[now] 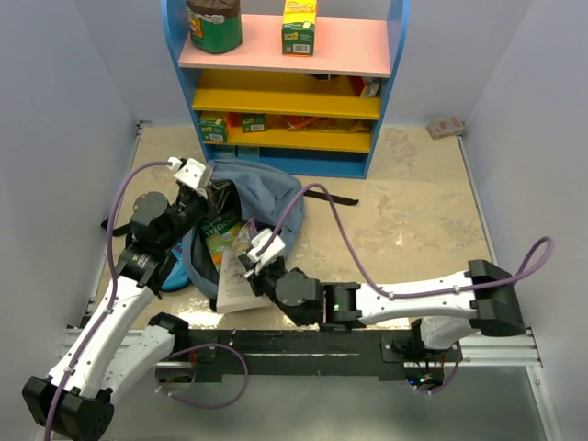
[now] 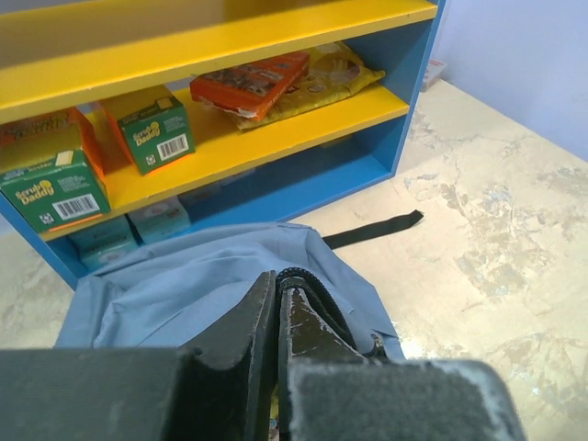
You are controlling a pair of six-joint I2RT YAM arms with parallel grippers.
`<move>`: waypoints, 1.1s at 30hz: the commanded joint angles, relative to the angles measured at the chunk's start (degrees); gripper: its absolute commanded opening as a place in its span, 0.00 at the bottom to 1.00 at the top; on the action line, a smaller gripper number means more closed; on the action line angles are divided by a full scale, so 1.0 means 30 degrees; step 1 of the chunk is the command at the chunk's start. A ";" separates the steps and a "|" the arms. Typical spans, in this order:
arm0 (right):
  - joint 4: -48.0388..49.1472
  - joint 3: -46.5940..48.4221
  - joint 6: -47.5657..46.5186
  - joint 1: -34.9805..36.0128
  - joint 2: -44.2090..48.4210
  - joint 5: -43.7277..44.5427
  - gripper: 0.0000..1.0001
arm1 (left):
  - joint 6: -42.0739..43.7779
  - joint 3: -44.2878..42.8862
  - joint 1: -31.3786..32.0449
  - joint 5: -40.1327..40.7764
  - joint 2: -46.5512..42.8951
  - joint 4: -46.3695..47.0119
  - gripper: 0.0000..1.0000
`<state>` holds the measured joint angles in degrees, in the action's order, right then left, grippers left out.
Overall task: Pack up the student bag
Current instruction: Place the book in the student bag.
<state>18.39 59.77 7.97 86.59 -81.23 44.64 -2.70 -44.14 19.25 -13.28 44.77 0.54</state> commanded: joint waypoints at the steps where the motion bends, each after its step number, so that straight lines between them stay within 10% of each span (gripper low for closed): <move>1: 0.2309 -0.1640 0.1384 -0.0414 -0.1952 -0.1460 0.00 | -0.1414 -0.1253 -0.0174 0.0090 -0.0510 0.1286 0.01; 16: -0.0268 0.2339 0.0595 -0.3549 -0.7432 -0.3284 0.00 | -0.1503 -0.1751 -0.0497 -0.0817 -0.0335 0.1198 0.01; 19: -0.1382 0.2958 0.1413 -0.3463 -0.7465 -0.2343 0.44 | -0.1327 -0.1751 -0.0526 -0.1256 -0.0335 0.1257 0.01; 22: -0.0365 0.0628 0.2353 -0.3082 -0.5392 -0.1873 0.58 | -0.1122 -0.1518 -0.0526 -0.1667 -0.0335 0.1374 0.02; 27: 0.3231 -0.2428 0.2649 -0.1649 -0.1844 -0.3334 0.33 | -0.0917 -0.0990 -0.0497 -0.1930 -0.0423 0.1901 0.02; 33: 0.3742 -0.1147 0.1622 0.0171 -0.3359 -0.5410 0.56 | 0.0253 -0.1692 -0.0497 -0.3481 0.0045 0.2077 0.02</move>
<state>25.30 52.97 14.48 84.93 -87.94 34.17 -4.71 -45.47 18.00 -18.17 45.01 -1.21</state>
